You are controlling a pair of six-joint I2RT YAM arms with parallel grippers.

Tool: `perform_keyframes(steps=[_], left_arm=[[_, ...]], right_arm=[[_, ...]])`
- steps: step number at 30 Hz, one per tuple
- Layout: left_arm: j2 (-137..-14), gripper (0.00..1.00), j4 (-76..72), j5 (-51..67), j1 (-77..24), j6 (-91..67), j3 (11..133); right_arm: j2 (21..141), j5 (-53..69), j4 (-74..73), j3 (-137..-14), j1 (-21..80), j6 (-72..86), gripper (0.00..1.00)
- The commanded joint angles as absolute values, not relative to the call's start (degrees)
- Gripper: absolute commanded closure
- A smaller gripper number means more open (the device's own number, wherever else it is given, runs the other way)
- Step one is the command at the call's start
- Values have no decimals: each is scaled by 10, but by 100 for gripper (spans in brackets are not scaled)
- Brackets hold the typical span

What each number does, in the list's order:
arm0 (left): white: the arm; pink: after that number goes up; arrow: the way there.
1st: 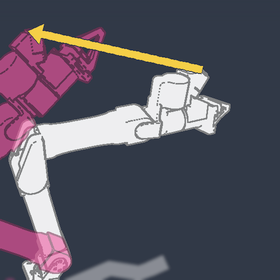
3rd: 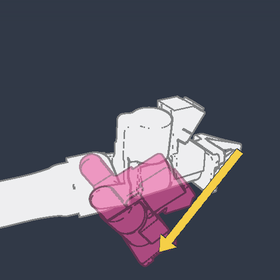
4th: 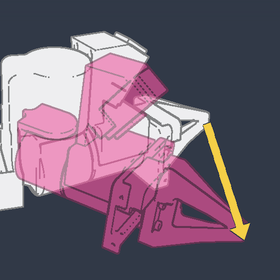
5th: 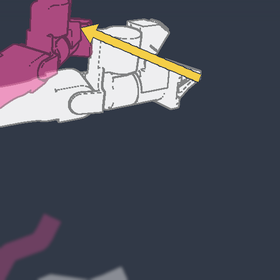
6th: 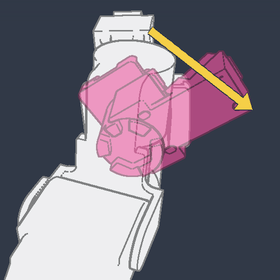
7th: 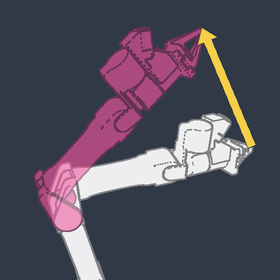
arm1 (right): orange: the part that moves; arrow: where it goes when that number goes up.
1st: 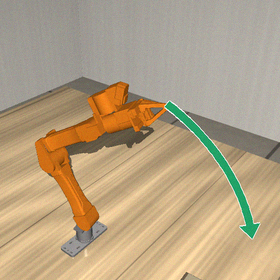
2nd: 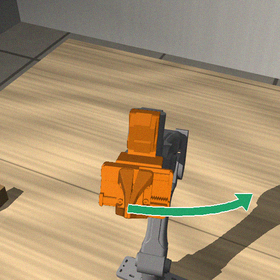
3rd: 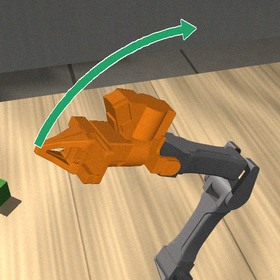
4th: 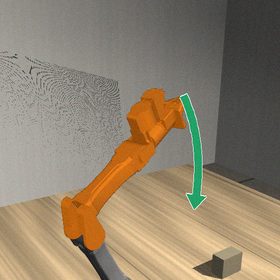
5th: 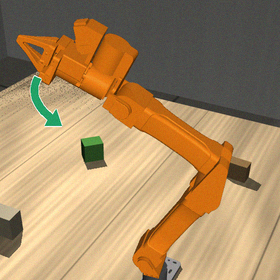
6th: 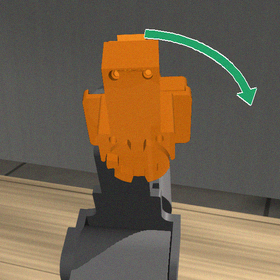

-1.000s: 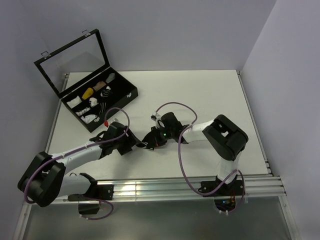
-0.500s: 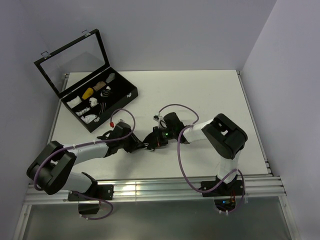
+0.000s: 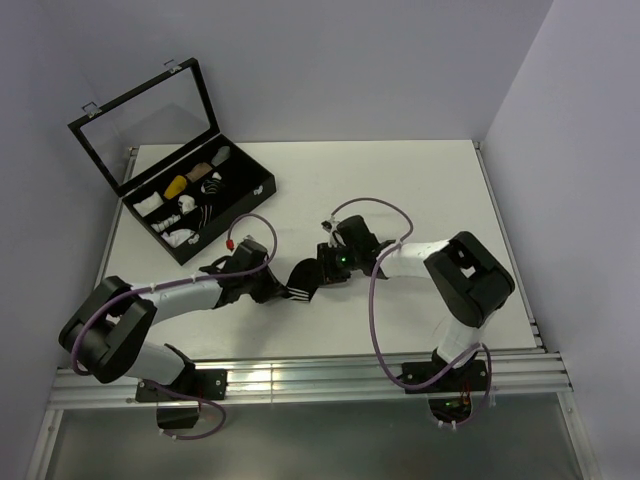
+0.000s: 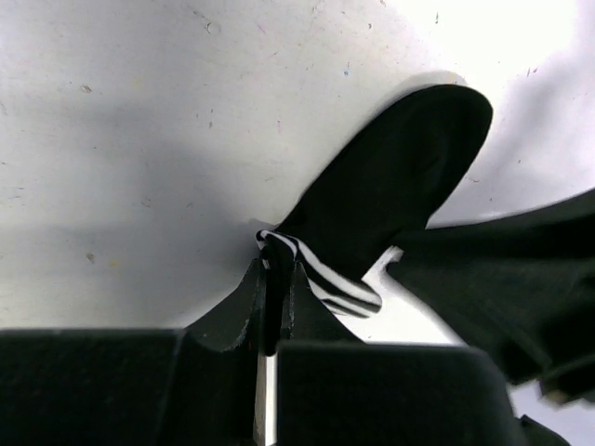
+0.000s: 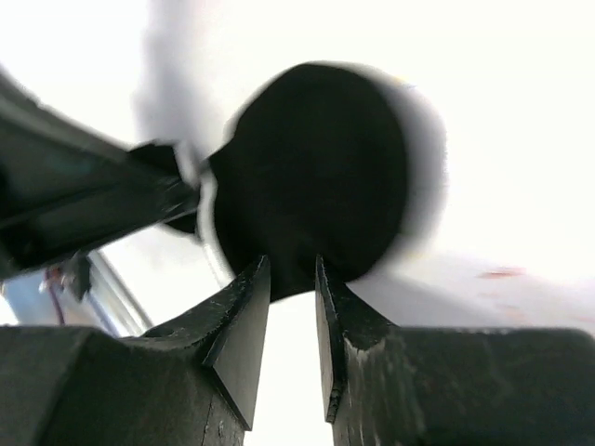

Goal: Roll the socks
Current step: Roll the sock at the center of the board.

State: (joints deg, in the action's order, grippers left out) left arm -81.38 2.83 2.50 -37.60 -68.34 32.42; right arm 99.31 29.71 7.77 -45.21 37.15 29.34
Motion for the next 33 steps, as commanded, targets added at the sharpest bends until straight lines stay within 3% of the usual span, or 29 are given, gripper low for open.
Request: perform_keyframes(steps=[1, 12, 19, 24, 27, 33], left_arm=[[-816, 100, 54, 9, -379, -660, 340], [-828, 100, 77, 11, -385, -624, 366], [-846, 100, 122, 3, -385, -626, 395], [-856, 100, 150, -19, -385, -621, 410], [-854, 100, 155, -21, -385, -620, 414], [-856, 100, 165, -20, -385, -613, 425]], right_arm=[[984, 243, 40, -482, 347, 273, 67], [1075, 242, 5, -576, 339, 232, 67], [961, 213, 13, -520, 351, 159, 70], [856, 101, 18, -466, 432, 88, 64], [839, 70, 39, -447, 497, 63, 54], [862, 18, 69, -447, 570, 27, 52]])
